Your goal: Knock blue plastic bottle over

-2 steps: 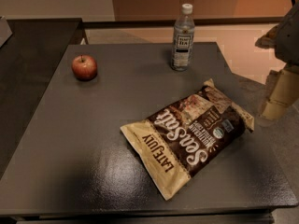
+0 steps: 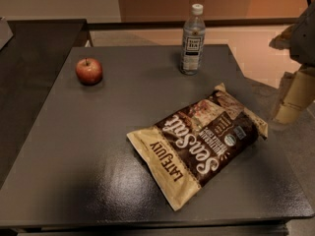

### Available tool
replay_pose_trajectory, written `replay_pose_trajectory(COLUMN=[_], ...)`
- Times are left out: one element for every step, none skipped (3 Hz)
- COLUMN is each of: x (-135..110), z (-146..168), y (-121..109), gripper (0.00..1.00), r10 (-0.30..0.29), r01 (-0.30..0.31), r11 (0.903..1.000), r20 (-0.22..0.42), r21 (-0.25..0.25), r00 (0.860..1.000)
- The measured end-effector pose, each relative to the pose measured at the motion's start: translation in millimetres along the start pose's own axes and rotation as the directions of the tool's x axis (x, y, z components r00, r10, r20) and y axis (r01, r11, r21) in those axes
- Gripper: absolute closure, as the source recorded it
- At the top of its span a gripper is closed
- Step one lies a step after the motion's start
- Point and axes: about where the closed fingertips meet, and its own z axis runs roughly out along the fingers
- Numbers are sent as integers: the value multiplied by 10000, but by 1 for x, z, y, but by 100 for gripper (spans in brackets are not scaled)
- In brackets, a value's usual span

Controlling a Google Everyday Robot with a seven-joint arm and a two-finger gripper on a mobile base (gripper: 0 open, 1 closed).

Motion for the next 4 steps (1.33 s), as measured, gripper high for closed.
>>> replay_pose_trajectory(x=[1,2,4,4], z=[8,21,32,42], y=[-18,-46,-78,-110], gripper=[0,0,0,0], r10=[-55,155,722,1275], r01=[50,-171,-747,-1330], r11=[9999,9998,9972,9911], r20=[452,1131,1910,2755], r21=[114,136,60,13], r00=[9990,9935,9789,9528])
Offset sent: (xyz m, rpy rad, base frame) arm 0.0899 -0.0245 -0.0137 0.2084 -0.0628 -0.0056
